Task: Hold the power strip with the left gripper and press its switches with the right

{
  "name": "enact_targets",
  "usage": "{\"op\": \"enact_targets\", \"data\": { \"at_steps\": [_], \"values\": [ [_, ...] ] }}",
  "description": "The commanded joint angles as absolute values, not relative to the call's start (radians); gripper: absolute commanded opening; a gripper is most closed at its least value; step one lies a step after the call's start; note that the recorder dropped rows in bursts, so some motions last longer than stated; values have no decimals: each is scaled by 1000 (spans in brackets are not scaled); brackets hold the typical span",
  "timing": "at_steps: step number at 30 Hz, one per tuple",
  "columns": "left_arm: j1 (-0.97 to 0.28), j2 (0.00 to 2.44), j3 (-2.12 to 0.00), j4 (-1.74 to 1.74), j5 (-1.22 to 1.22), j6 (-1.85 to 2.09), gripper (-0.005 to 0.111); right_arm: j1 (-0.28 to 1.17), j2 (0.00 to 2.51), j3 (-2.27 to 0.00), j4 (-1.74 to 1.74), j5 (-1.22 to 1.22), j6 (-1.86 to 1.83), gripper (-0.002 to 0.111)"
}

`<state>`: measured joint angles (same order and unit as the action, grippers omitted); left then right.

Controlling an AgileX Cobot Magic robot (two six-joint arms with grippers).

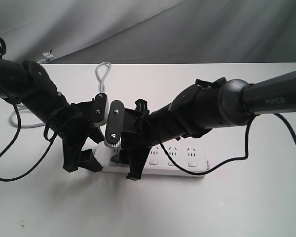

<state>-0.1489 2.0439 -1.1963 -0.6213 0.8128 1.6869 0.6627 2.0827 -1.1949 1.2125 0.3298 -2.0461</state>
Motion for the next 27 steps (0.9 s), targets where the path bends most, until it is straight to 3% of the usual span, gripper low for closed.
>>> {"op": "enact_targets", "data": {
  "at_steps": [1, 14, 27],
  "values": [
    [-150, 2041, -1196, -640, 808, 1683, 69, 667, 2136, -1176, 1172, 323, -2070, 63],
    [-150, 2041, -1196, -640, 808, 1683, 69, 667, 2176, -1176, 1200, 303, -2096, 63],
    [-150, 2041, -1196, -640, 808, 1683, 69, 665, 2012, -1176, 1200, 303, -2094, 63]
  ]
}}
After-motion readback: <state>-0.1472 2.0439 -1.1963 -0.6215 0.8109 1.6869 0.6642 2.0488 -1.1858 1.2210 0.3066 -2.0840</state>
